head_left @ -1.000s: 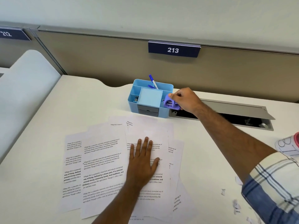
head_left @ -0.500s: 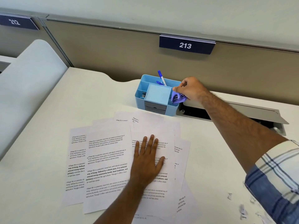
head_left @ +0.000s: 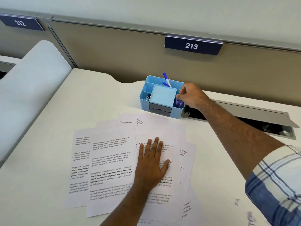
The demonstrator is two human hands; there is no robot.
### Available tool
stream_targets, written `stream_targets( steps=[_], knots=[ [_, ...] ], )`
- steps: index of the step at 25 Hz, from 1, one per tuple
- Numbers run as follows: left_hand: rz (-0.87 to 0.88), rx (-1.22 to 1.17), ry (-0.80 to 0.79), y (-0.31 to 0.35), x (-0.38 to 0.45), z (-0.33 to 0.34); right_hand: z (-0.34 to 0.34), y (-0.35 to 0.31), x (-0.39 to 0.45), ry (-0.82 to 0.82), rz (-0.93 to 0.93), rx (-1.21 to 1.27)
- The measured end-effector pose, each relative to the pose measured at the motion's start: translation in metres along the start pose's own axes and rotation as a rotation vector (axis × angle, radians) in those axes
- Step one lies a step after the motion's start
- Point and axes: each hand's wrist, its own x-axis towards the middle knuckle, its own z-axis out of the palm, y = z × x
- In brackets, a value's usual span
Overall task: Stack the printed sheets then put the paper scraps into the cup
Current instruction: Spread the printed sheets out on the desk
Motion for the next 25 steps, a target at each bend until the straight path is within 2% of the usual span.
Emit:
stream_targets(
  steps=[7, 12, 17, 25],
  knots=[
    [0.003, 0.01, -0.013, 0.0, 0.001, 0.0, -0.005, 0.016, -0.041, 0.116, -0.122, 0.053],
    [-0.02, 0.014, -0.109, 0.0, 0.004, -0.003, 0.008, 0.042, -0.11, 0.025, -0.138, 0.088],
    [-0.028, 0.024, -0.234, 0.011, 0.01, -0.034, 0.027, 0.08, -0.188, -0.051, -0.04, 0.07],
    [-0.018, 0.003, -0.212, 0.012, -0.034, -0.055, 0.038, 0.131, -0.28, -0.029, 0.07, 0.192]
  ],
)
